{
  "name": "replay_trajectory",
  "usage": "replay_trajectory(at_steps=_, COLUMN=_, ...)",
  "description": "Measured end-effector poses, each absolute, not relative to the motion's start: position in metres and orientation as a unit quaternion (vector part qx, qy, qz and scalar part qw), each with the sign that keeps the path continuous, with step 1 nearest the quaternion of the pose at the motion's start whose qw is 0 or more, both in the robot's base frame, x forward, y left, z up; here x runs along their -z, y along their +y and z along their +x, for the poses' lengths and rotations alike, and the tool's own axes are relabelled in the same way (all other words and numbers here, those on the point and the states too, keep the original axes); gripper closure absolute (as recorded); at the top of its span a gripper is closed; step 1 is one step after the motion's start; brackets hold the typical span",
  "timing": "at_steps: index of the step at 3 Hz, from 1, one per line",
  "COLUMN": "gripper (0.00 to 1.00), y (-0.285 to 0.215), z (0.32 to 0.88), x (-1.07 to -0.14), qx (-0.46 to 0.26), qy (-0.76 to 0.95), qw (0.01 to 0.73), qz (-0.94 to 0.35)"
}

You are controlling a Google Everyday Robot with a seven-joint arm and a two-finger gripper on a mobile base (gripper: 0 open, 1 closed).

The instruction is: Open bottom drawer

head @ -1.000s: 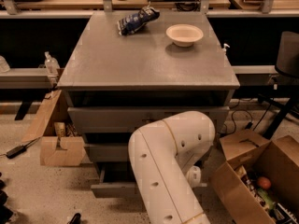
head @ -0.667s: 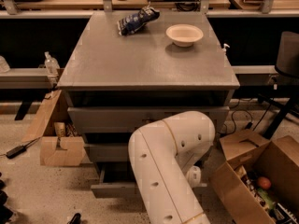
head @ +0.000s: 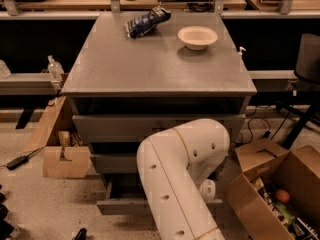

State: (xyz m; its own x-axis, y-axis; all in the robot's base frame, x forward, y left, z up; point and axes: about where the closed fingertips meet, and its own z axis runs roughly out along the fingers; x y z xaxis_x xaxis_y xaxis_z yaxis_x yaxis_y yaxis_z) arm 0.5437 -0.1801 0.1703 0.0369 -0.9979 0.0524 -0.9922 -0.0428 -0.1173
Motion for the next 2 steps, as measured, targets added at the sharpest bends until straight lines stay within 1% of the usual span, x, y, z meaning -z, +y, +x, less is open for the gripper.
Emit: replay_trajectory(at_steps=2, gripper=1.0, y=-0.1801, z=0.5437, x=-0.1703, qx=0.06, qy=0.691, qw=0.024, qz=-0.72)
